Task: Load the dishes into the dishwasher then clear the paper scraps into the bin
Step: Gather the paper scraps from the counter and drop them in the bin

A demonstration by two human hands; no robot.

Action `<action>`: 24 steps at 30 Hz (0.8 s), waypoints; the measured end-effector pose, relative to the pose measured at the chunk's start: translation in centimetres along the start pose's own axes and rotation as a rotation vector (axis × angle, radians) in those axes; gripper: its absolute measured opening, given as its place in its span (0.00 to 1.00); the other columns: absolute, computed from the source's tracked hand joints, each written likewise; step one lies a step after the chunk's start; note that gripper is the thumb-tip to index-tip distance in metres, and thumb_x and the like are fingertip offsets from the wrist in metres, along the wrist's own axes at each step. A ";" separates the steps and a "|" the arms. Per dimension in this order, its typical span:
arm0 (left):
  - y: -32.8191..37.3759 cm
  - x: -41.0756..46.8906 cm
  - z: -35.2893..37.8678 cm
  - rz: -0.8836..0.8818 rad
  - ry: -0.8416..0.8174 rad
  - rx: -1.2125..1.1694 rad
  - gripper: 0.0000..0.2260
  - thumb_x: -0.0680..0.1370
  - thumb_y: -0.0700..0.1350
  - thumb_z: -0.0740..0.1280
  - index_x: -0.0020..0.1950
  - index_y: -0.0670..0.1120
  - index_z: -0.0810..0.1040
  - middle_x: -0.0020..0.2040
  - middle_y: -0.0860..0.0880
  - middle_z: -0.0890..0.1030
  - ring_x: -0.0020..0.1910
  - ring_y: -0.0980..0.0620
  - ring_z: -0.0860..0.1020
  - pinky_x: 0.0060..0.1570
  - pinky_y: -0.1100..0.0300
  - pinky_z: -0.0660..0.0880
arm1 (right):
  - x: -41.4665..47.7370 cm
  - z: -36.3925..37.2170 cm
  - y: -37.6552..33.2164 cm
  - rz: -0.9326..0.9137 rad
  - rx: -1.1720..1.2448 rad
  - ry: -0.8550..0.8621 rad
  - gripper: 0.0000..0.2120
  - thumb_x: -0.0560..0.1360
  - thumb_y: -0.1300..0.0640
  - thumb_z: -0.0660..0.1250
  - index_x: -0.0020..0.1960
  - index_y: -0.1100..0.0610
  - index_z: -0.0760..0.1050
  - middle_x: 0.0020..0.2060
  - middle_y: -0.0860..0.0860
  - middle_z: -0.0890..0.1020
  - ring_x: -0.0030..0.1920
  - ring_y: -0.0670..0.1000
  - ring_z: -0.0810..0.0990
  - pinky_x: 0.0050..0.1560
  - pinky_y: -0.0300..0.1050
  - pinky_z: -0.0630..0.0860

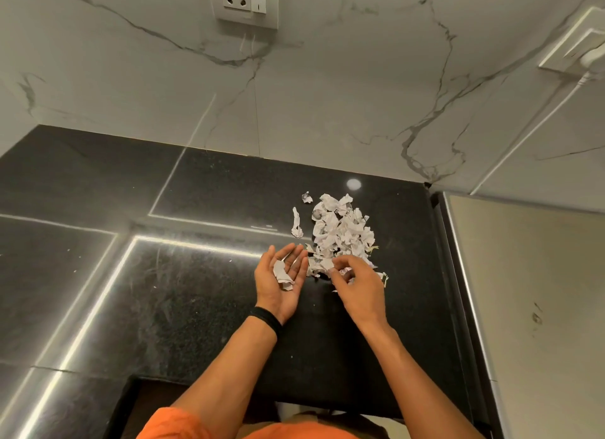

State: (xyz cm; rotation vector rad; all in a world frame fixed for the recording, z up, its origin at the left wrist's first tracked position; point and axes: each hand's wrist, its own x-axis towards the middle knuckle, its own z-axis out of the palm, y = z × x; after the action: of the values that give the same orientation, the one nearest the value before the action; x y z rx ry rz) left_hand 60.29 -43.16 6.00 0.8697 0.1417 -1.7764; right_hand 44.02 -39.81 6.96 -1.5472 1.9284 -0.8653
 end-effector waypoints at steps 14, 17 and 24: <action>1.7 0.3 -1.3 0.019 0.024 0.055 0.19 0.82 0.53 0.64 0.63 0.39 0.78 0.61 0.38 0.83 0.55 0.44 0.84 0.58 0.52 0.79 | 0.9 0.8 0.0 -0.021 -0.199 0.022 0.05 0.77 0.46 0.72 0.52 0.43 0.79 0.48 0.38 0.81 0.41 0.41 0.79 0.44 0.43 0.79; 1.3 0.5 -0.8 0.009 0.009 0.079 0.19 0.82 0.53 0.65 0.64 0.39 0.78 0.61 0.38 0.83 0.55 0.44 0.83 0.62 0.51 0.77 | 0.8 0.6 -0.7 0.070 -0.033 0.074 0.06 0.75 0.45 0.74 0.45 0.43 0.78 0.43 0.38 0.81 0.40 0.42 0.80 0.43 0.45 0.79; 1.0 0.7 -0.1 0.000 0.000 0.118 0.20 0.82 0.53 0.64 0.65 0.38 0.78 0.62 0.37 0.82 0.60 0.42 0.82 0.64 0.51 0.76 | 0.9 0.3 -2.5 0.146 0.239 0.082 0.08 0.72 0.47 0.78 0.42 0.48 0.80 0.38 0.41 0.83 0.38 0.41 0.80 0.40 0.38 0.76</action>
State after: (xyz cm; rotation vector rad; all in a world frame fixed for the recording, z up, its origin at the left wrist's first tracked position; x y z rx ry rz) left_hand 61.13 -43.99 5.79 0.9541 0.0368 -1.7985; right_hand 45.64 -41.09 8.62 -1.2342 1.8887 -1.0659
